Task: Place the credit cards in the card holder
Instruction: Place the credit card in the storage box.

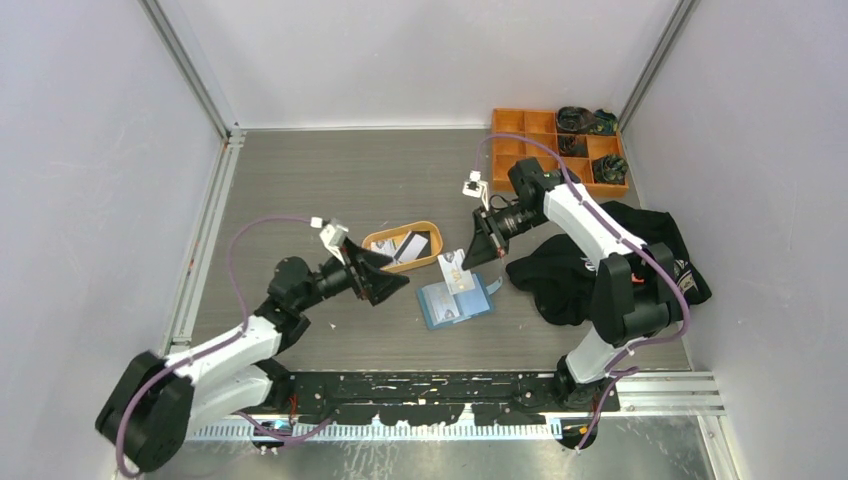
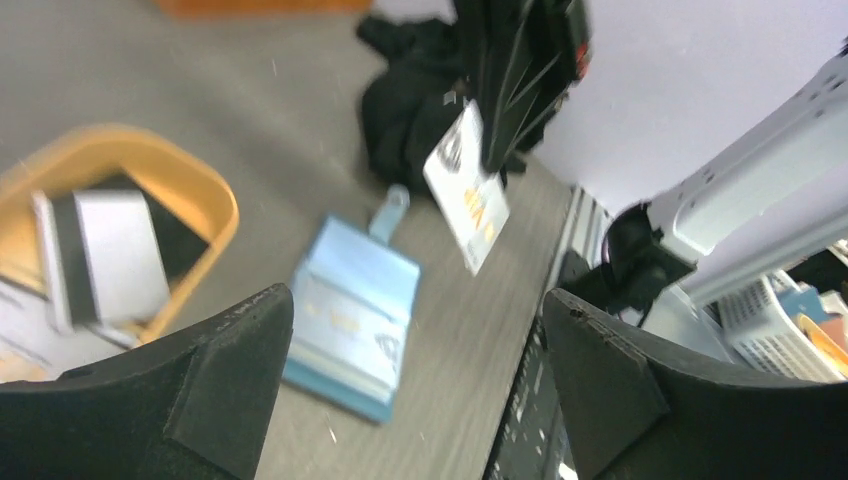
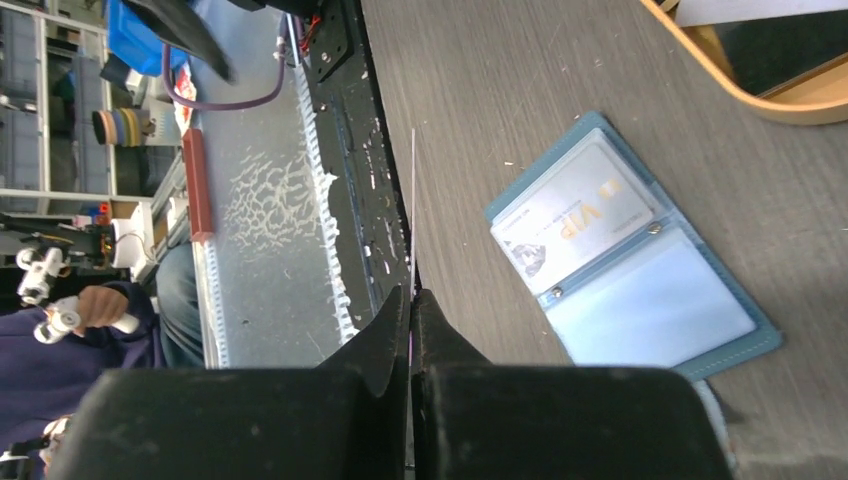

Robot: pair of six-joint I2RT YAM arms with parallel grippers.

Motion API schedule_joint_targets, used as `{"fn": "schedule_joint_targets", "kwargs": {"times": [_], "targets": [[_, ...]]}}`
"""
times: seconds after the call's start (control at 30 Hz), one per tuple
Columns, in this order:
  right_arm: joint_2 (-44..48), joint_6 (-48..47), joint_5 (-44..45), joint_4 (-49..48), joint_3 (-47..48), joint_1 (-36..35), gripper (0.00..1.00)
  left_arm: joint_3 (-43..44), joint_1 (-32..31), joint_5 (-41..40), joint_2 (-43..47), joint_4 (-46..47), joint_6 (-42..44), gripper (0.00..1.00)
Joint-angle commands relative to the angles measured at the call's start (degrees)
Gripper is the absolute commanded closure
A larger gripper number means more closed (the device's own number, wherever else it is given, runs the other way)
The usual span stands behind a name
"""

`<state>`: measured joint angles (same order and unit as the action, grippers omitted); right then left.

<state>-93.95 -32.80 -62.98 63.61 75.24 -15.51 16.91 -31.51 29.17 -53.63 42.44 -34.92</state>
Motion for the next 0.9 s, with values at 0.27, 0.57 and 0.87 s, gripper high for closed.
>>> {"fn": "schedule_joint_targets", "kwargs": {"times": [0.27, 0.57, 0.87], "targets": [[5.53, 4.37, -6.08, -7.19, -3.83, -1.82, 0.99, -2.35, -17.8, -15.84, -18.24, 22.97, -0.05, 0.15], [6.63, 2.83, -7.12, -7.53, -4.4, -4.49, 0.99, 2.42, -18.59, -13.39, -33.62, 39.42, -8.05, 0.37], [7.27, 1.32, -4.72, -7.31, -4.42, -5.43, 0.87, 2.53, -18.59, -12.14, -33.63, 39.57, -7.07, 1.0]]}}
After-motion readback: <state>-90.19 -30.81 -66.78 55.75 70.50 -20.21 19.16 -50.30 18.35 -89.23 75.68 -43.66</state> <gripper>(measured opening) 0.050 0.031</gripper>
